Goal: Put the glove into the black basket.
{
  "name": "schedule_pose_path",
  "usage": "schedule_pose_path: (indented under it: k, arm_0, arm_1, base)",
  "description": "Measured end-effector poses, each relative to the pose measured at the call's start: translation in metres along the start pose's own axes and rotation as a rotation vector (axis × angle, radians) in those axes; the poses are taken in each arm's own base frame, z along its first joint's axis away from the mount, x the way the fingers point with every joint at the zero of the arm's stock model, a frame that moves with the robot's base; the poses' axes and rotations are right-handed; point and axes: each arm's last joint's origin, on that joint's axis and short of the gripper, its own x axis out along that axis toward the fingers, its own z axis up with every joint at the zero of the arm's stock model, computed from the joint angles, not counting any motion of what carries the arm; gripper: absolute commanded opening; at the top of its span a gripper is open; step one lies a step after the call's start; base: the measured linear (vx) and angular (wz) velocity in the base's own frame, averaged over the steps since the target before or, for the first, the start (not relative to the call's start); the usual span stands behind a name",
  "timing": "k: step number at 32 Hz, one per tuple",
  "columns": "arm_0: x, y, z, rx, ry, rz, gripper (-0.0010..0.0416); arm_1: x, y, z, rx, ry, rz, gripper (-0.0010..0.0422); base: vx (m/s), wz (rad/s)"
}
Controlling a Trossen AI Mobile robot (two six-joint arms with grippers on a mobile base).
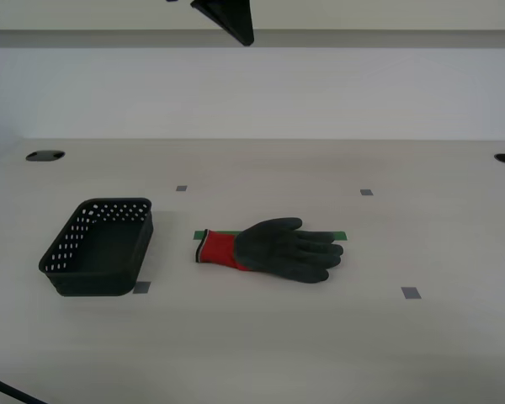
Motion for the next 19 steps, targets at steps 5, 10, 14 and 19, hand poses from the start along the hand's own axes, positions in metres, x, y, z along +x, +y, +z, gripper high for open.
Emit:
schedule_pose_path:
  k: [5,10,14,19]
  arm_0:
    - [0.000,0.000,0.000,0.000,0.000,0.000,0.0001]
    - [0.000,0.000,0.000,0.000,-0.001,0.001,0.0001]
    - [0.000,0.000,0.000,0.000,0.004,0.001,0.0001]
    - [0.000,0.000,0.000,0.000,0.005,0.001,0.0001]
  arm_1:
    - [0.041,-0.003,-0.004,0.012,0.097,-0.032,0.0000]
    - [0.097,-0.010,-0.011,0.103,0.184,-0.073,0.0000]
    - [0.133,-0.018,-0.018,0.143,0.217,-0.092,0.0000]
    - [0.171,-0.025,-0.020,0.162,0.259,-0.112,0.0000]
  base:
    - [0.000,0.000]
    - [0.000,0.000]
    - [0.000,0.000]
    - [0.000,0.000]
